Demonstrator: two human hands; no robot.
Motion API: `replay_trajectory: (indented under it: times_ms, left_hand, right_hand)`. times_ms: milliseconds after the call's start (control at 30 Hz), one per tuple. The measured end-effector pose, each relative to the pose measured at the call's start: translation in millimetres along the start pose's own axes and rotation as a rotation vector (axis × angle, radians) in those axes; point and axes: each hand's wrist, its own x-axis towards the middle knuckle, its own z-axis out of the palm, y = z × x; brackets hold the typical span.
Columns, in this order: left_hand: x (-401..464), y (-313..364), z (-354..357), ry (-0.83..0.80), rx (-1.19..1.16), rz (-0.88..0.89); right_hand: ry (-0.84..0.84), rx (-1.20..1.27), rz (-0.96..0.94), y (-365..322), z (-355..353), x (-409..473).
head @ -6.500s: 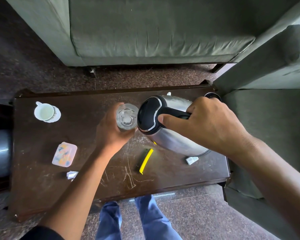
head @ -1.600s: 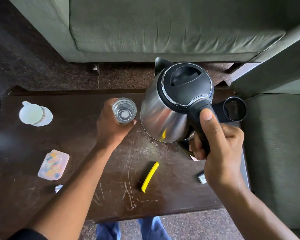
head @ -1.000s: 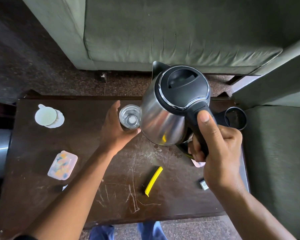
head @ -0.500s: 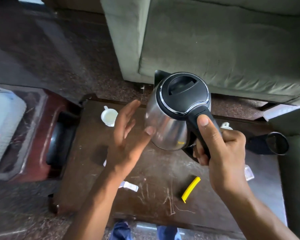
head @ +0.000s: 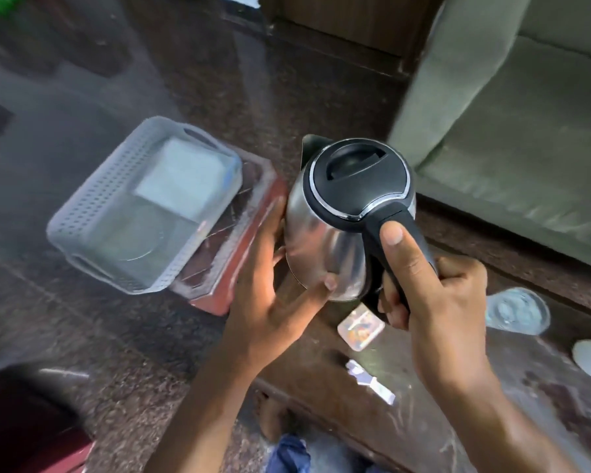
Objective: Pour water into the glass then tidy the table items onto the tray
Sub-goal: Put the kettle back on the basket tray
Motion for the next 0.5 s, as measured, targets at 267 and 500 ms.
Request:
replay_trajectory:
  times_ms: [267,500]
  left_hand:
    - [3.5,-17.1,-123.9,0.182,0.086,-0.015]
    - [15.5,-47.1,-212.6,0.280,0.088,0.041]
  right_hand:
    - [-0.201,0.165,-0.041,-9.2,140.3,6.7]
    - [-0.261,0.094,-0.063,2.1,242.4,14.0]
